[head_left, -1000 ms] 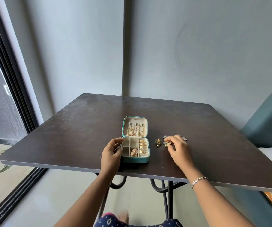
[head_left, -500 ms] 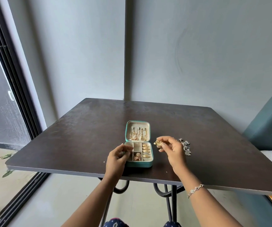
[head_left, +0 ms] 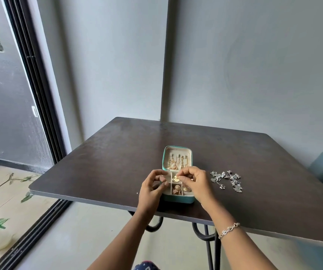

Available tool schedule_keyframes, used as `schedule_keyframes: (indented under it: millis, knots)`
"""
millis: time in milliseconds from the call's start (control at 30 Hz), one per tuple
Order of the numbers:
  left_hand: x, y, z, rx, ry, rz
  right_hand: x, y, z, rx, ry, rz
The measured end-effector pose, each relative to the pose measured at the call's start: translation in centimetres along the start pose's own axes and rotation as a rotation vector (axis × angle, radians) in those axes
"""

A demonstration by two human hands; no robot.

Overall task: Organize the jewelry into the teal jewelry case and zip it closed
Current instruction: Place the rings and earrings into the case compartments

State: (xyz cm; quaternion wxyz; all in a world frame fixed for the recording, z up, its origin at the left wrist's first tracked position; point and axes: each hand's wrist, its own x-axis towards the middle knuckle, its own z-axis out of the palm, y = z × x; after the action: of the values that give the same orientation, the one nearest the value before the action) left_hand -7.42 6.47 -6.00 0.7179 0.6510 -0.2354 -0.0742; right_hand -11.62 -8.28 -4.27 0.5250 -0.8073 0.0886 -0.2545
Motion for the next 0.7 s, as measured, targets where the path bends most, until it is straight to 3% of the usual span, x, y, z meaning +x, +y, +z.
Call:
schedule_keyframes:
  millis: [300,700]
  knots:
    - [-0.1,0.2,0.1,-0.031,-0.073,0.003,-0.3,-1.3,0.5,0.275,-0.003,0.078]
    - [0.1,-0.1,0.0,-0.028,-0.071,-0.023,-0.9,-0.1,1.6,0.103,-0.012,-0.009]
